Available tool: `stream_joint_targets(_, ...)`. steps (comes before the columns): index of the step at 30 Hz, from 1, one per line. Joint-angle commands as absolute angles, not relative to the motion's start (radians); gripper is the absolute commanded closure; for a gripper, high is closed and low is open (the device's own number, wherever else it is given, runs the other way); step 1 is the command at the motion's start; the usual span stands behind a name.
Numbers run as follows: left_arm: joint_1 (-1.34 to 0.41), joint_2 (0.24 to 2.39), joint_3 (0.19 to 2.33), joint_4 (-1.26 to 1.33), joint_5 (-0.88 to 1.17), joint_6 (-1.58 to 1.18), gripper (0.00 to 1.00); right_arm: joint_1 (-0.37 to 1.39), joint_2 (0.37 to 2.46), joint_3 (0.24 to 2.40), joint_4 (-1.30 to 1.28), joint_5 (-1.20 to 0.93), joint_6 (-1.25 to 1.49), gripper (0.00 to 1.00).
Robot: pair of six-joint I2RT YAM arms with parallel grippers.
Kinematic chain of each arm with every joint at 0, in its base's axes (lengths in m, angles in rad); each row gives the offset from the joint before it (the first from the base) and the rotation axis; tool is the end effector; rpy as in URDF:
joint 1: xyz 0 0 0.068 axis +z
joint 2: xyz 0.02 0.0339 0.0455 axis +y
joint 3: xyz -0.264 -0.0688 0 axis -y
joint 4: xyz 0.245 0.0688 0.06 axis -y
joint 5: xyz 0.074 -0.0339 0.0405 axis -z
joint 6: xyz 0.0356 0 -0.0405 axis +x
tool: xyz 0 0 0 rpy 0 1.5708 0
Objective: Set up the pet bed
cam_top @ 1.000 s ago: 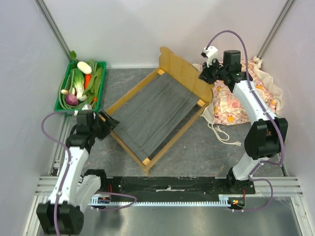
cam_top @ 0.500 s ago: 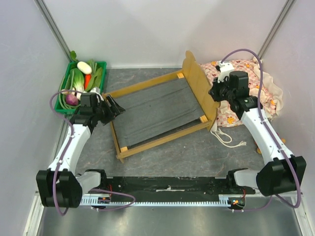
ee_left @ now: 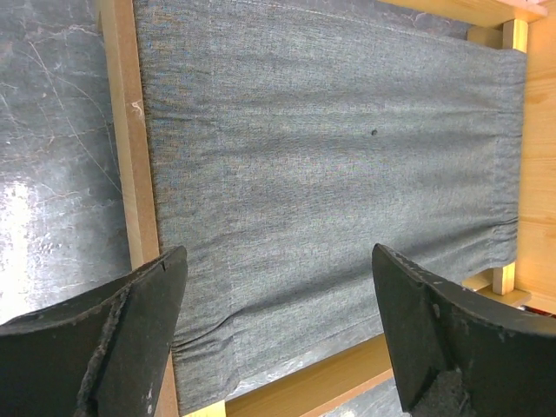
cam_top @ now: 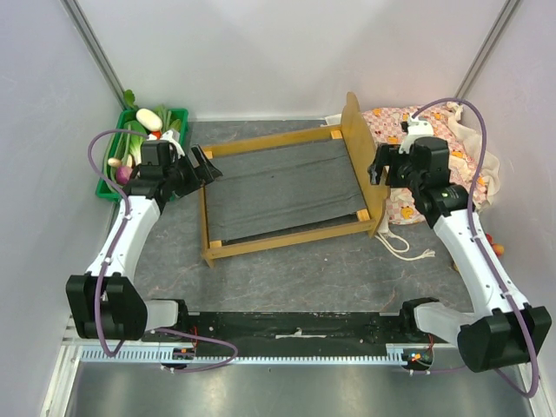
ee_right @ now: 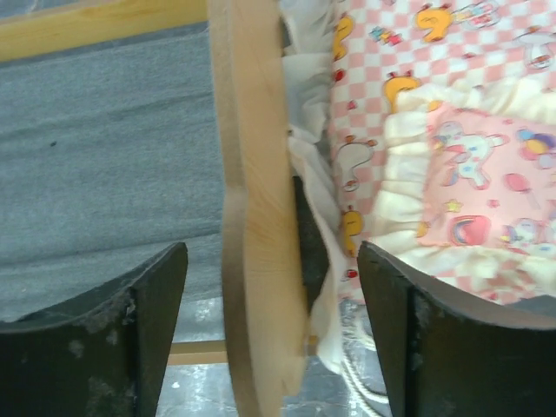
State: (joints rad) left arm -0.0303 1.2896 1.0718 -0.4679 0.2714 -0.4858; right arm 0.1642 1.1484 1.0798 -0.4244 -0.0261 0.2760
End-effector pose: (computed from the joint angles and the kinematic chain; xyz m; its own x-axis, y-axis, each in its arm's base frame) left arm 0.2823 -0.0181 0.3042 -0.6702 -0.4297 -0.6052 -0.0863 0.8549 -0.5115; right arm 0.2532 0.0429 0.3455 -0.4999 0.1933 -0.8442 -0.0518 0.9664 0.2519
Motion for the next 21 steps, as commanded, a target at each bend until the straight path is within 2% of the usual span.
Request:
stream_joint_targets(1, -0.031, 1.235, 1.114, -0.486, 0.256, -0.388, 0.05, 0.118, 1.088, 1.210, -0.445, 0.078, 0.290, 0.05)
stream_joint_targets(2, -0.029, 1.223, 1.115, -0.492, 0.247, -0.384, 0.02, 0.106, 1.085, 1.233, -0.448, 0.095, 0.288, 0.02)
stream_joint_targets(6, -0.029, 1.154, 1.121, -0.520, 0.206, -0.348, 0.01, -0.024, 1.095, 1.285, -0.451, 0.186, 0.352, 0.02)
stream_joint_targets(9, -0.029, 1.115, 1.120, -0.522, 0.202, -0.334, 0.00, -0.204, 1.155, 1.246, -0.453, 0.108, 0.444, 0.02)
stream_joint_targets(10, -0.029, 1.109, 1.120, -0.523, 0.204, -0.334, 0.00, -0.283, 1.202, 1.230, -0.453, 0.021, 0.512, 0.02)
stream_joint_targets(12, -0.029, 1.095, 1.117, -0.525, 0.203, -0.336, 0.00, -0.346, 1.253, 1.177, -0.446, 0.002, 0.570, 0.02)
stream_joint_targets(21, -0.028, 1.054, 1.083, -0.525, 0.229, -0.331, 0.00, -0.356, 1.508, 1.084, -0.261, 0.058, 0.761, 0.03)
